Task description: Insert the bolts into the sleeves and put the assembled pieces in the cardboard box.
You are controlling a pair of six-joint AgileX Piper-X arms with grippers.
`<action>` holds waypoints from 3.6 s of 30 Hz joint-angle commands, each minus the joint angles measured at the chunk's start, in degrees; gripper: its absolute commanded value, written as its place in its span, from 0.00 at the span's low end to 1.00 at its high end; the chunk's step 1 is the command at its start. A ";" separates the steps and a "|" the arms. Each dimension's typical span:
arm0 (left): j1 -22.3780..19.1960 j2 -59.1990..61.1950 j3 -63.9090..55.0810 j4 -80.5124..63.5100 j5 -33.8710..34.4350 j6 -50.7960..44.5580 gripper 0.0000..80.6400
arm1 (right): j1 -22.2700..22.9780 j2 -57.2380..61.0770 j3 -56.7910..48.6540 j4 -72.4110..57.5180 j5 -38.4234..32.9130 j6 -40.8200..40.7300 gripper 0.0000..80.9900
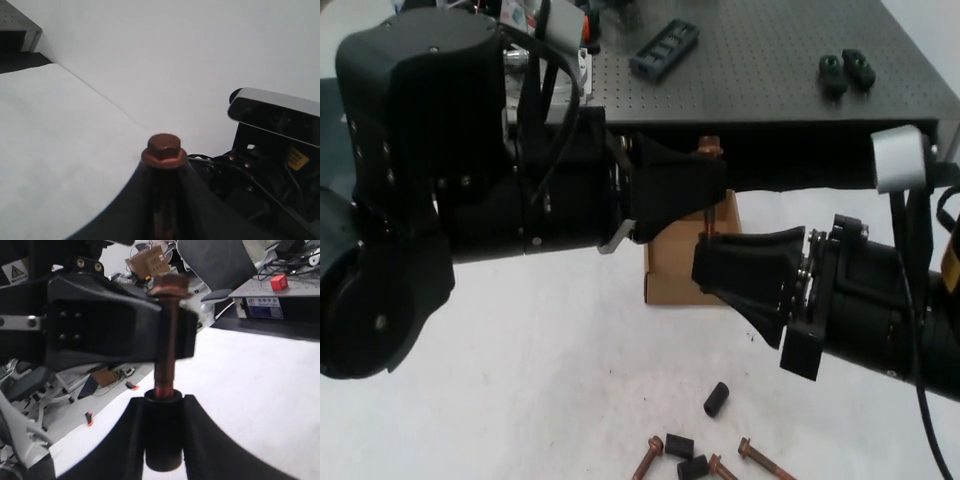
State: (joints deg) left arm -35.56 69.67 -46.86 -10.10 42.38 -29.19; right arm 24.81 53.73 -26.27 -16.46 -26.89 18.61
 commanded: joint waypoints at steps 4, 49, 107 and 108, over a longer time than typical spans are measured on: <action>-0.15 -0.52 -0.26 -0.17 -1.70 0.81 0.64 | -1.80 0.25 -0.79 -7.60 5.95 -0.71 0.00; -0.15 3.18 -0.26 17.30 -28.52 8.52 0.61 | -12.79 64.08 -57.54 42.62 36.92 -11.73 0.45; -2.12 17.52 -12.93 38.77 -25.06 24.58 0.61 | -11.21 24.27 -11.92 58.15 29.05 -24.70 0.01; -2.82 19.87 -15.55 40.94 -25.19 25.50 0.61 | -12.47 21.06 -10.69 59.47 28.89 -23.63 0.01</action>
State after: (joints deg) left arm -36.29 80.01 -52.01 22.41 17.06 -9.09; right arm 19.55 91.52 -45.36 41.53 3.31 -9.81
